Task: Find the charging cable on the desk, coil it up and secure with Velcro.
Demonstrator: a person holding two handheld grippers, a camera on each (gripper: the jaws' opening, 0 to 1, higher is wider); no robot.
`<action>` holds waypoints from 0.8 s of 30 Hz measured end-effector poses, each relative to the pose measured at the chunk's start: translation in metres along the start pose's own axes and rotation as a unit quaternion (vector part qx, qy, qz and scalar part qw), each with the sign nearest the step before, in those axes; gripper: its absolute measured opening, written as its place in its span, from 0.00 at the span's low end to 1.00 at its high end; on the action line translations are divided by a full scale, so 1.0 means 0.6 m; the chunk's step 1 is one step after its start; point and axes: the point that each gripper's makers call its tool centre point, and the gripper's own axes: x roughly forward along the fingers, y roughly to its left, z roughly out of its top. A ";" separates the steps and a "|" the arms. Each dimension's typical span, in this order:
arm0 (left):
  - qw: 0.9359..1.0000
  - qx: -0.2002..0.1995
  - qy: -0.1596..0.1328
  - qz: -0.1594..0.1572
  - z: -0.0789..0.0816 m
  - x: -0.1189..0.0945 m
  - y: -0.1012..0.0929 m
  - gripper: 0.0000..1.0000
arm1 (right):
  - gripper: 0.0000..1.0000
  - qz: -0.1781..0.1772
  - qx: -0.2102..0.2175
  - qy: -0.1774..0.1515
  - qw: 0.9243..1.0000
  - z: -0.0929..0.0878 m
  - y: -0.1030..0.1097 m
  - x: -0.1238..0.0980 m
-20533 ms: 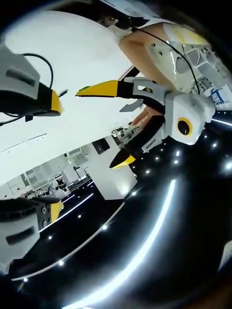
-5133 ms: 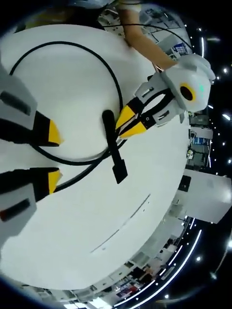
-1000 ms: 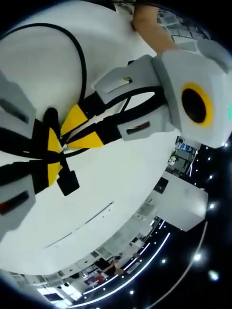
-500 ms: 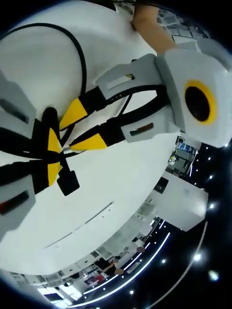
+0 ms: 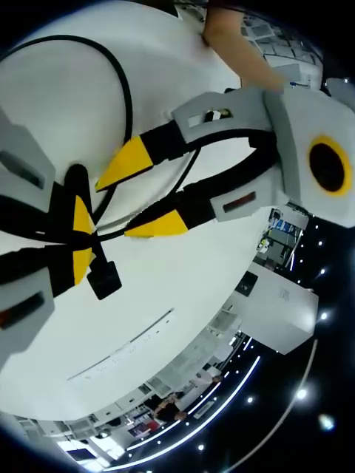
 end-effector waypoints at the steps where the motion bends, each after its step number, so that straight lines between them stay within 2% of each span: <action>1: 1.000 -0.001 -0.003 0.001 0.001 -0.003 0.002 0.26 | 0.07 0.000 0.000 0.000 1.000 0.000 0.000 0.000; 4: 1.000 -0.006 -0.008 0.006 0.003 -0.008 0.007 0.28 | 0.07 0.000 -0.001 0.001 1.000 0.000 0.000 0.000; 7: 1.000 -0.011 -0.004 0.001 0.000 -0.010 0.004 0.34 | 0.07 -0.001 -0.002 0.001 1.000 0.000 0.000 0.000; 10: 1.000 -0.023 0.013 -0.004 -0.011 -0.015 0.003 0.41 | 0.07 0.000 -0.001 0.000 1.000 0.001 0.000 0.000; 15: 0.997 -0.079 0.018 -0.009 -0.016 -0.021 0.003 0.58 | 0.07 0.000 0.000 0.000 1.000 0.001 0.000 0.000; 19: 0.995 -0.100 0.026 -0.001 -0.023 -0.021 0.006 0.59 | 0.07 -0.003 -0.006 0.003 1.000 0.002 0.000 0.000; 21: 0.993 -0.109 0.042 0.002 -0.033 -0.022 0.009 0.59 | 0.07 -0.003 -0.007 0.003 1.000 0.002 -0.001 -0.001; 22: 0.991 -0.122 0.059 0.011 -0.043 -0.023 0.011 0.60 | 0.07 -0.003 -0.006 0.003 1.000 0.002 -0.001 -0.001; 24: 0.989 -0.129 0.067 0.018 -0.048 -0.023 0.015 0.62 | 0.07 -0.003 -0.006 0.003 1.000 0.002 -0.001 -0.001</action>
